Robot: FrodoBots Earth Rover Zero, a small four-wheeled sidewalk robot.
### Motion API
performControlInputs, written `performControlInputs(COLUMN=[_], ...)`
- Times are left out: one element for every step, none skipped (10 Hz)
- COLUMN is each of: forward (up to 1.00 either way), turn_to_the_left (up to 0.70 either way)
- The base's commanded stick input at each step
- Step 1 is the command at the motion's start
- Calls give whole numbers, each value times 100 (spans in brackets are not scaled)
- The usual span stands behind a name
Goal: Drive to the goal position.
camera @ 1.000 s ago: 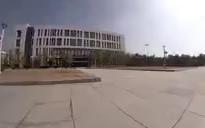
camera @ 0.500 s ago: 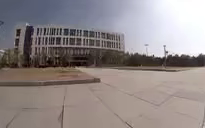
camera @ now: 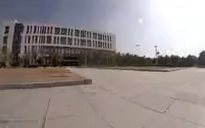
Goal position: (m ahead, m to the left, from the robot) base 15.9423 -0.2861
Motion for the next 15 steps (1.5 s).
performControlInputs(forward=[70, 70, 70, 70, 70, 70, 70, 70, 70, 70, 70, 70, 70, 70, 70], turn_to_the_left=[0, 0, 0, 0, 0, 0, 0, 0, 0, 0, 0, 0, 0, 0, 0])
